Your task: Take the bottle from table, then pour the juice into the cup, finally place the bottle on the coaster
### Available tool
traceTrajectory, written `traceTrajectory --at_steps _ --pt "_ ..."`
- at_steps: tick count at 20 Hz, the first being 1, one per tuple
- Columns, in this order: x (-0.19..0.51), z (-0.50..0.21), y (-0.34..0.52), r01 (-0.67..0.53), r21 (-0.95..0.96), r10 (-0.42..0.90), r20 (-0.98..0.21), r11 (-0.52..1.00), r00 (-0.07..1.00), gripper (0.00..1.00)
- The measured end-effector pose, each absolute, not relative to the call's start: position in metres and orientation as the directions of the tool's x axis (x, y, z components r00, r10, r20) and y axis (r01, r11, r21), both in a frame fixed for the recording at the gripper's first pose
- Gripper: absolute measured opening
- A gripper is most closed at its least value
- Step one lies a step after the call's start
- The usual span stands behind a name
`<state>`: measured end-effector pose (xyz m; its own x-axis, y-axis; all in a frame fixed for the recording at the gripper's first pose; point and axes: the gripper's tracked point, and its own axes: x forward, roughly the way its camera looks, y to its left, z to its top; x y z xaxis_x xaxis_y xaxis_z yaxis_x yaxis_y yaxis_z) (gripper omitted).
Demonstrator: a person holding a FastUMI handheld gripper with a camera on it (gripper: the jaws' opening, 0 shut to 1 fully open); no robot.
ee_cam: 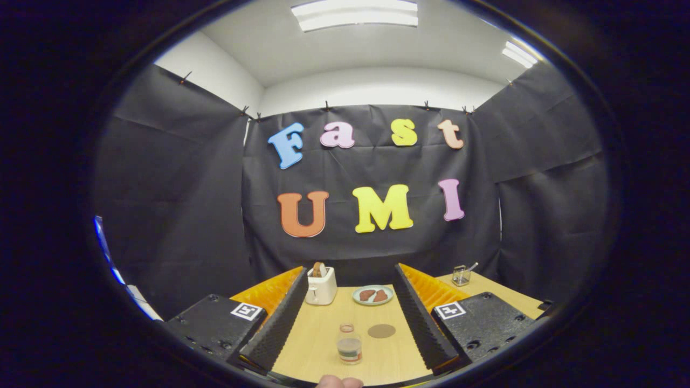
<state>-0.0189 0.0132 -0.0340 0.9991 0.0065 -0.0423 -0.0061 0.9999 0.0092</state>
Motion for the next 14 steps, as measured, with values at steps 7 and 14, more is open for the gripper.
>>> traceTrajectory --at_steps 7,14 --pt "-0.027 -0.095 0.013 0.001 0.000 -0.001 -0.083 1.000 0.997 1.00" --pt "-0.029 -0.173 0.003 0.042 0.012 -0.041 -0.113 0.999 0.993 1.00"
